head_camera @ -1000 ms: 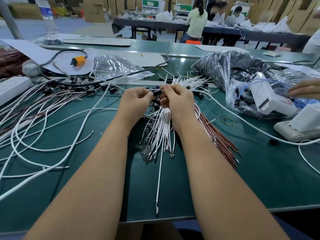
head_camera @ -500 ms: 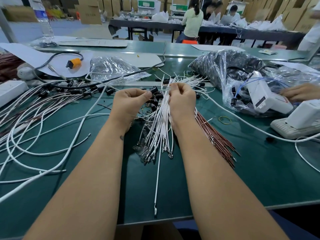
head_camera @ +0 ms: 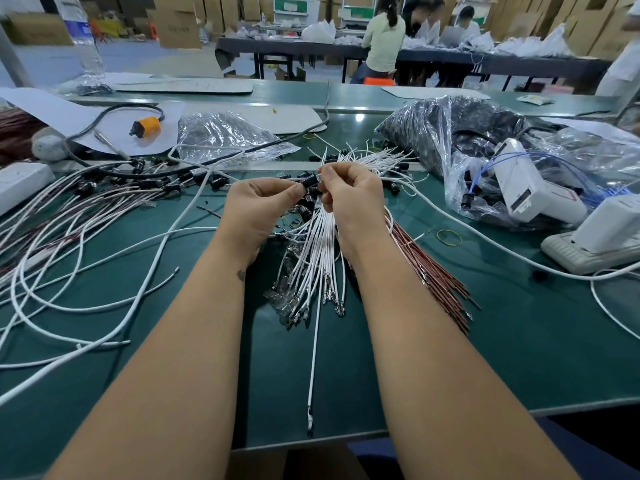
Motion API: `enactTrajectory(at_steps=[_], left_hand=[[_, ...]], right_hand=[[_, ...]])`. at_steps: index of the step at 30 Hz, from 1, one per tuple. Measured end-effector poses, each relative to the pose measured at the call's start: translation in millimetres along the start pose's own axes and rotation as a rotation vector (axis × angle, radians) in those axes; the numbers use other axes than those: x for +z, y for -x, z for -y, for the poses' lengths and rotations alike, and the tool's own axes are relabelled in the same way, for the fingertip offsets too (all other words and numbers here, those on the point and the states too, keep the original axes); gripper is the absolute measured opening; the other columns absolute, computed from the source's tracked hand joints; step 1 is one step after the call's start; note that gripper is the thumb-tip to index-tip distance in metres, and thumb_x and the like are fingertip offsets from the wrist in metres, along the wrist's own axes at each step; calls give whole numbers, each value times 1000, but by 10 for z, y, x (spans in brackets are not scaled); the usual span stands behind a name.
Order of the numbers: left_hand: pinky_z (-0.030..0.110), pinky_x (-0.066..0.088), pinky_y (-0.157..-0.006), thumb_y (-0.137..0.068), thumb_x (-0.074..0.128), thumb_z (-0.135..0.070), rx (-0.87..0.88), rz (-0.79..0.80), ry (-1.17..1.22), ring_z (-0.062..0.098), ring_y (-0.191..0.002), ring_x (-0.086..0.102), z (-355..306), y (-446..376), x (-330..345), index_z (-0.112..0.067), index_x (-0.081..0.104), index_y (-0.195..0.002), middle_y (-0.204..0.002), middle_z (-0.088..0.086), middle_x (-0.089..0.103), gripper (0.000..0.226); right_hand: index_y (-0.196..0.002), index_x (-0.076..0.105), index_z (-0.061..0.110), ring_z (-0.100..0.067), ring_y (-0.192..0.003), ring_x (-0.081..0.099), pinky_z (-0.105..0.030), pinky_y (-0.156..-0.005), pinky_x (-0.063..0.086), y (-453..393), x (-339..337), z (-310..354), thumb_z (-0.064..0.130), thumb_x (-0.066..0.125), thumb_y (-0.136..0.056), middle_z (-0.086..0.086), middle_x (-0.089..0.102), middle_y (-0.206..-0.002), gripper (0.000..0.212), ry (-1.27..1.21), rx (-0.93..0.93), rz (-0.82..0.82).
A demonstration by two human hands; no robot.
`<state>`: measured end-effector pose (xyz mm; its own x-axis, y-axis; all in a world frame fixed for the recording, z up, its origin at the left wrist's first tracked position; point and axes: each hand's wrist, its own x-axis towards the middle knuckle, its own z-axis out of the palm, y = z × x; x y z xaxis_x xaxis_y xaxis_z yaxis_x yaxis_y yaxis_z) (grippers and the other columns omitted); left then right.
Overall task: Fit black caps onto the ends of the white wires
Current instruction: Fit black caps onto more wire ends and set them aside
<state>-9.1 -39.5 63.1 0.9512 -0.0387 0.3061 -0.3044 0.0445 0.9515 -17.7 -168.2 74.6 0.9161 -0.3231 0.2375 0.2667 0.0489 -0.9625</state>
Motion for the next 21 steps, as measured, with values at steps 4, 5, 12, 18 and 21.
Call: enactTrajectory(at_steps=[4,5,12,18,21], left_hand=[[11,46,-60,-79,75,-7,-5,1,4,1,-58,62,3,-17,-9,-13,72,-77,-61,-8,70,7],[11,47,-61,-79,75,-6,-4,5,-5,1,-59,63,5,-18,-9,-13,72,-76,-61,-8,70,8],[9,43,-55,-81,74,-8,-21,9,-39,-3,-52,56,16,-17,-1,-11,70,-75,-55,-11,66,7],[4,35,-46,-84,70,-9,-30,50,-30,-5,-41,49,-5,-9,-8,-7,69,-80,-48,-13,60,4],[2,34,-45,-86,68,-7,-23,54,-25,-6,-39,48,-25,4,4,-4,69,-84,-46,-15,59,5]], right_hand=[[-80,64,15,-7,-56,51,-17,-52,42,-1,-24,5,8,60,-93,-1,58,-69,16,18,-1,23],[-78,63,15,-8,-54,50,-18,-51,41,-3,-29,4,8,60,-93,-1,57,-68,17,23,8,30],[-77,55,11,-5,-40,43,-16,-41,36,-15,-7,-15,7,53,-97,-4,54,-61,21,-77,137,93],[-77,53,12,-10,-44,46,-21,-45,37,1,-13,-24,8,52,-98,-3,57,-61,22,-69,103,173],[-77,53,11,-12,-44,47,-22,-46,38,2,-10,-9,8,51,-98,-5,58,-61,21,-85,88,184]])
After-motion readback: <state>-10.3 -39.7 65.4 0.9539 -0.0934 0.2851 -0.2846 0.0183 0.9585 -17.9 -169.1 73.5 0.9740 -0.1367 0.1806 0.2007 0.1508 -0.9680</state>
